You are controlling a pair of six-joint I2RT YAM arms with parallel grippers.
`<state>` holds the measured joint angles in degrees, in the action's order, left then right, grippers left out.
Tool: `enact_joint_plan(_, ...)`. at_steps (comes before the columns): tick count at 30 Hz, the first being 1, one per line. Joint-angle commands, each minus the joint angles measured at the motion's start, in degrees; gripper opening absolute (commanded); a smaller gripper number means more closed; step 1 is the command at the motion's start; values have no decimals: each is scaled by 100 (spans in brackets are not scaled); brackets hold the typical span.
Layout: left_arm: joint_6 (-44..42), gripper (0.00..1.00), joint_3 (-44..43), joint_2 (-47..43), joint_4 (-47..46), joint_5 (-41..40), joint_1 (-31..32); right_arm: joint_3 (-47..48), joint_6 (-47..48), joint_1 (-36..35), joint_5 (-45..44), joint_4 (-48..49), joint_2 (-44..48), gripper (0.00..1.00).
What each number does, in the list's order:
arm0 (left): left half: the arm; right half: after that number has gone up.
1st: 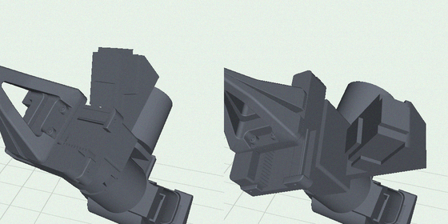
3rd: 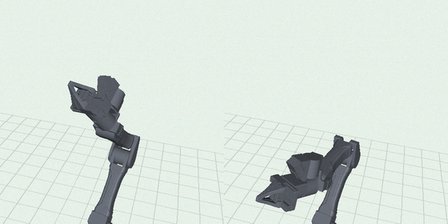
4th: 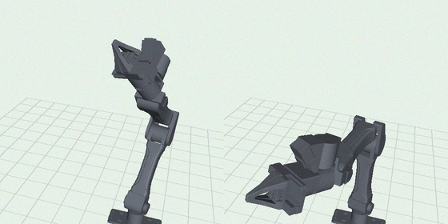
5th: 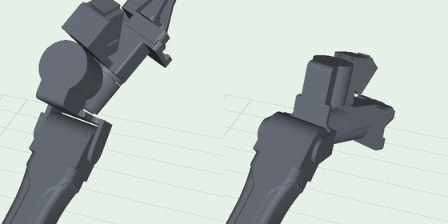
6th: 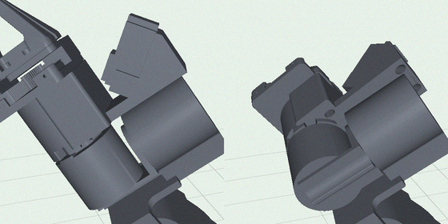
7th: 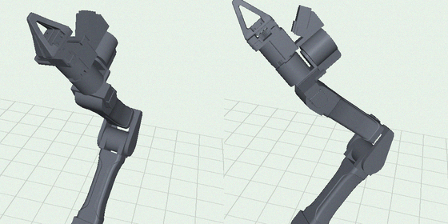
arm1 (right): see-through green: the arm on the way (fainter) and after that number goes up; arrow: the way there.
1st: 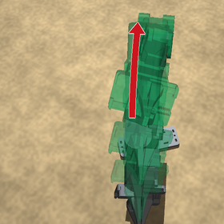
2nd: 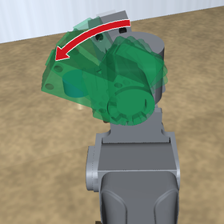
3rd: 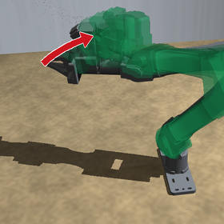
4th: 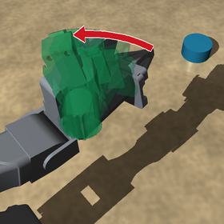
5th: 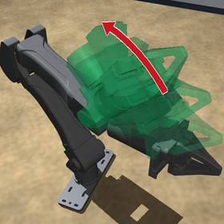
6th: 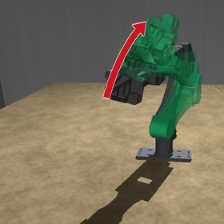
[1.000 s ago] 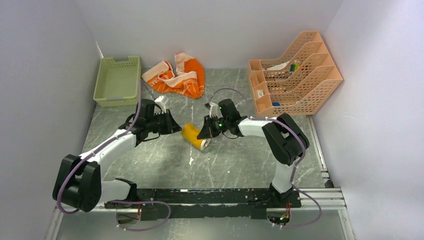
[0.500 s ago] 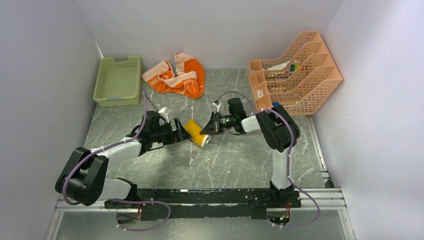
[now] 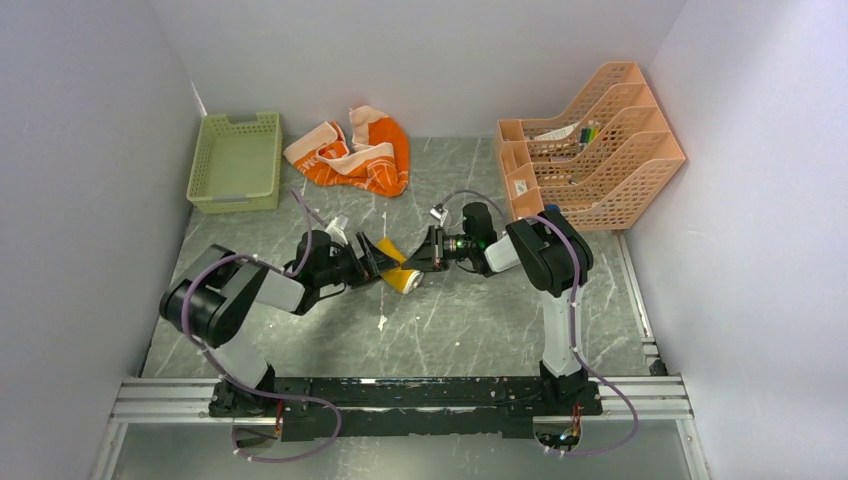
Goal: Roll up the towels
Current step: Roll the towel at the center of the board.
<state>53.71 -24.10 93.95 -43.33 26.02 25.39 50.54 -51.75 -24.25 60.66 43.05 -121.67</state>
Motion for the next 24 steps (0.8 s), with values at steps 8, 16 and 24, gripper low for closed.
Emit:
enact_joint_plan(8,1053,100,109,1495,-2892,-599,408,-284,-852,78,232,1296,-353,0)
enact_joint_plan(16,1491,91,546,1967,-4100,-1495,501,-471,-912,86,258,1553,-397,0)
enact_joint_plan(24,1280,73,9,2080,-3640,-1675,667,-597,-942,87,292,1702,-427,0)
